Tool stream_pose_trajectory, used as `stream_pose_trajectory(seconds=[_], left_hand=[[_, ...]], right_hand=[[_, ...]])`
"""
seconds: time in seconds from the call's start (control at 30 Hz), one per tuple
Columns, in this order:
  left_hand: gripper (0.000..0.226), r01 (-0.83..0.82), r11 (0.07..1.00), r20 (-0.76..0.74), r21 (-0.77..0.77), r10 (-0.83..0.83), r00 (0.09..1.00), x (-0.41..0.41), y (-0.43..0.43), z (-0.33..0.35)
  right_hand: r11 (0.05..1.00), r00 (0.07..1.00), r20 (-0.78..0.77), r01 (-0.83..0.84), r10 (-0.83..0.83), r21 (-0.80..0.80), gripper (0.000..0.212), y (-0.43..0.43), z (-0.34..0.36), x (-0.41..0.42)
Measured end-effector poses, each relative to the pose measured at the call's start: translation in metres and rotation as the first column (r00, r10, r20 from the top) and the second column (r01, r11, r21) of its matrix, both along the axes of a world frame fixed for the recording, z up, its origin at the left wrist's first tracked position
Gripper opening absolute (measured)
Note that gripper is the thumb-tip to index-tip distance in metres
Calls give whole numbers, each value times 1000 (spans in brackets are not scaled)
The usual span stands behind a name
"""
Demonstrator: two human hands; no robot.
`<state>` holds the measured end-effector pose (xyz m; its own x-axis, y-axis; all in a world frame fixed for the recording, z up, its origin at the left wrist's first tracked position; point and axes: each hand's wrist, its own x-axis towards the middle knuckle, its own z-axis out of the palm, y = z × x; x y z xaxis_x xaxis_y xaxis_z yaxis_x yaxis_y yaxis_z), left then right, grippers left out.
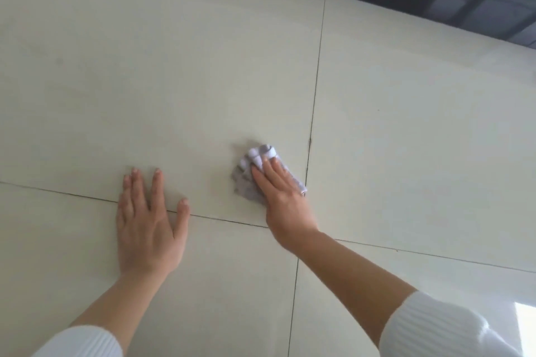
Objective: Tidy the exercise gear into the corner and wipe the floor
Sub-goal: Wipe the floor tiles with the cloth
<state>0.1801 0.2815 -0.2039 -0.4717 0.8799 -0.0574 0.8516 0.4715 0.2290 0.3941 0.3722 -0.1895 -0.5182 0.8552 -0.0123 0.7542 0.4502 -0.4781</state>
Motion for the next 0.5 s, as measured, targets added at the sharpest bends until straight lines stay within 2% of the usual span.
stream_pose_trajectory(seconds=[0.13, 0.2, 0.27, 0.3, 0.4, 0.5], left_hand=[[71, -5, 997, 46, -72, 9, 999, -1, 1, 5], [71, -1, 995, 48, -102, 6, 999, 0, 2, 7], [72, -4, 993, 47, -122, 10, 999, 0, 4, 8], [73, -2, 992, 45, -130, 8, 999, 0, 5, 8], [74, -21, 991, 45, -130, 27, 999, 1, 5, 8], [73, -55, 994, 70, -99, 62, 996, 7, 14, 7]], right_hand=[[949, 948, 58, -307, 312, -70, 73, -65, 12, -19], [921, 913, 118, -389, 390, -38, 69, -59, 20, -13], [918, 901, 196, -396, 387, 8, 66, -38, 29, -2], [943, 925, 204, -332, 320, 27, 66, -26, 32, 7], [999, 973, 229, 21, -30, 39, 69, 16, 29, 47], [929, 877, 350, 368, -328, -50, 79, 59, 26, 94]])
